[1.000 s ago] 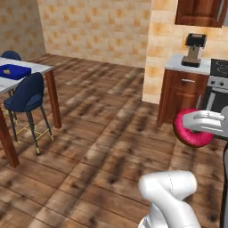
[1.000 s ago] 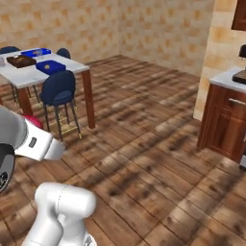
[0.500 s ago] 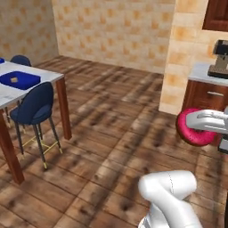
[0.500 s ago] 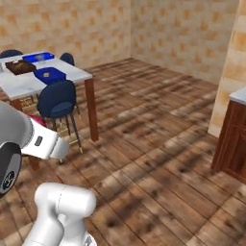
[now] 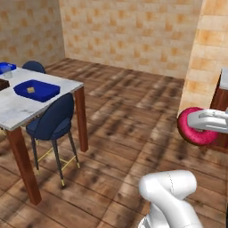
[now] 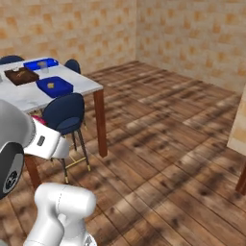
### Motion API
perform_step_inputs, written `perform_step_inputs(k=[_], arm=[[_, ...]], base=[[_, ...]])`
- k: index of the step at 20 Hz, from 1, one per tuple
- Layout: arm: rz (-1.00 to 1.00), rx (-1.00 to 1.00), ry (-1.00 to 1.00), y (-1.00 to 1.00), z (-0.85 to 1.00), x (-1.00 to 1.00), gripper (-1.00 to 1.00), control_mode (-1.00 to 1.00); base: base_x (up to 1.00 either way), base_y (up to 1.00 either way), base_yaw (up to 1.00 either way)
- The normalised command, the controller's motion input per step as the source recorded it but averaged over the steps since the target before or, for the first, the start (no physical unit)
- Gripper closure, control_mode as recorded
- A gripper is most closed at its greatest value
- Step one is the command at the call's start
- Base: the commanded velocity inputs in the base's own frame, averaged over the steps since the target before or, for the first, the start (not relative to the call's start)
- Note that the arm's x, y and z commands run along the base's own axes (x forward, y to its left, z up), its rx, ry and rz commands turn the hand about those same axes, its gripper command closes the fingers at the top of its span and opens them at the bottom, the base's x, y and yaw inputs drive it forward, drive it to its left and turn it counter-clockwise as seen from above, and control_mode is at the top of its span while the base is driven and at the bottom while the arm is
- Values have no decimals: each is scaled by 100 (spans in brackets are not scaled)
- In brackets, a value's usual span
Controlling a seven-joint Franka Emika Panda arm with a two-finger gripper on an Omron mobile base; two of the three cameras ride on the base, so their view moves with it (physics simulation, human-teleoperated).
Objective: Take the cake and donut from the fridge and place them on the empty tray on the dining counter.
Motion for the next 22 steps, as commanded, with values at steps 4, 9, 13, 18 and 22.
perform_step_inputs(k=[4, 9, 13, 18, 22], arm=[[0, 0, 0, 0, 0, 0, 100, 100], [0, 0, 0, 0, 0, 0, 100, 100], [0, 0, 0, 0, 0, 0, 100, 100], [0, 0, 0, 0, 0, 0, 100, 100], [0, 0, 0, 0, 0, 0, 100, 100]], base=[[100, 59, -1], [100, 43, 0], [100, 81, 15], [100, 21, 48], [88, -16, 64]])
